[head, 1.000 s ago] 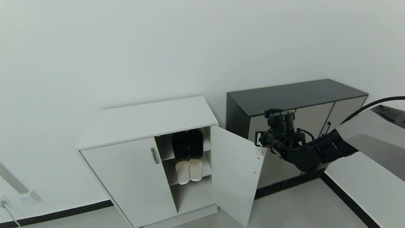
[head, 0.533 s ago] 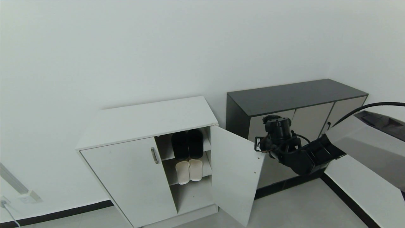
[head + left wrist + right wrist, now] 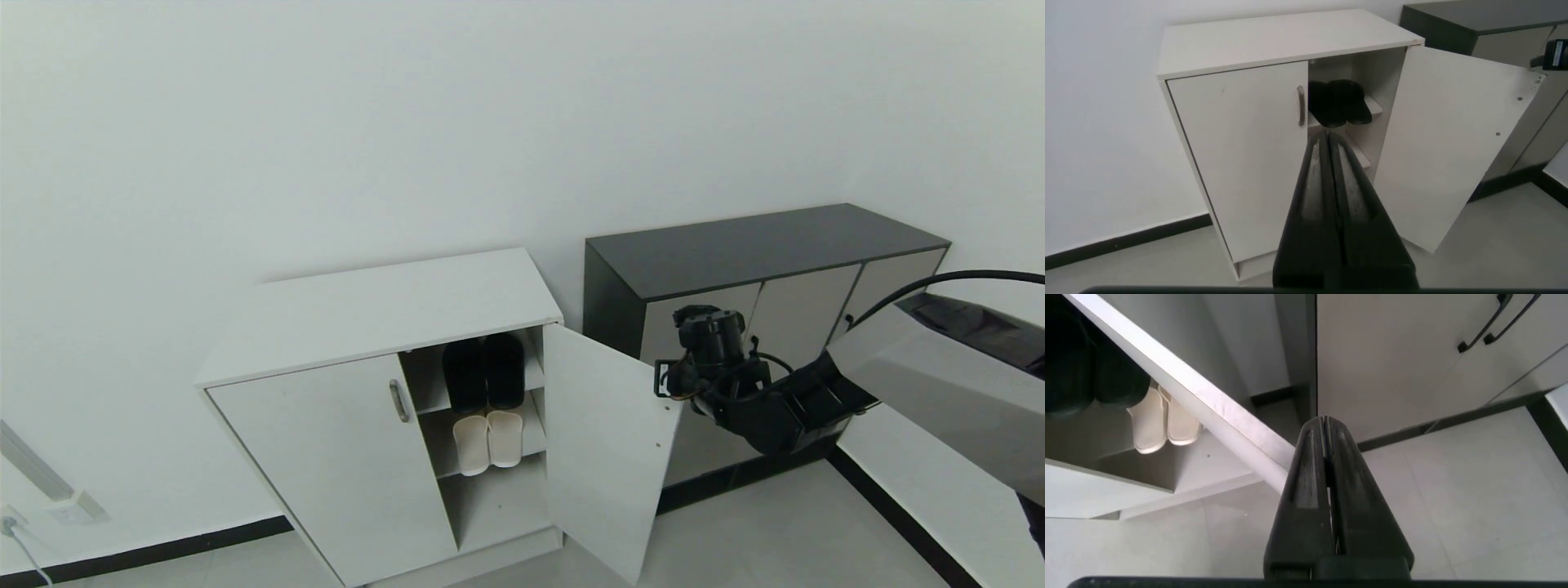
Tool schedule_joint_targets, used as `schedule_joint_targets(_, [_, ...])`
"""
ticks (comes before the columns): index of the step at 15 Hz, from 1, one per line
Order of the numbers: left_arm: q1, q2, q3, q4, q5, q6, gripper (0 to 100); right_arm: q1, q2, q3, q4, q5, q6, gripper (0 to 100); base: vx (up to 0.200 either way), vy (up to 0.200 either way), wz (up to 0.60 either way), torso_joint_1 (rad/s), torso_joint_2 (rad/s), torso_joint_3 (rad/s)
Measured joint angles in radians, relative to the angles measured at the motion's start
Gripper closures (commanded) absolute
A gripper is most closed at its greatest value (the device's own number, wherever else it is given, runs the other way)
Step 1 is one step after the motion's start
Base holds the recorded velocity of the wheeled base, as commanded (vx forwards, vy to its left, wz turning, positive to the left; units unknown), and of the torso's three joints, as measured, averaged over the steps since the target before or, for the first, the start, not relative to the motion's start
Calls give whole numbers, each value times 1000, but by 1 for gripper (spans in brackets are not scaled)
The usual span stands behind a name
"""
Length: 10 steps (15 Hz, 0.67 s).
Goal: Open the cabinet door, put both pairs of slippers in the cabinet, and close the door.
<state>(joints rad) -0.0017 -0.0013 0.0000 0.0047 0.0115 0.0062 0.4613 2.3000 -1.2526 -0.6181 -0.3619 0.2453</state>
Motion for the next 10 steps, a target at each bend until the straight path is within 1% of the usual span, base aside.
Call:
schedule_joint_targets(6, [0, 0, 0, 0, 0, 0, 100, 13, 7, 3, 0, 0, 0, 100, 0, 0, 0, 0, 0, 0])
schedule_joint_targets(10, [0, 0, 0, 0, 0, 0, 100, 60, -6, 37, 0, -2, 0, 100, 0, 0, 0, 0, 0, 0])
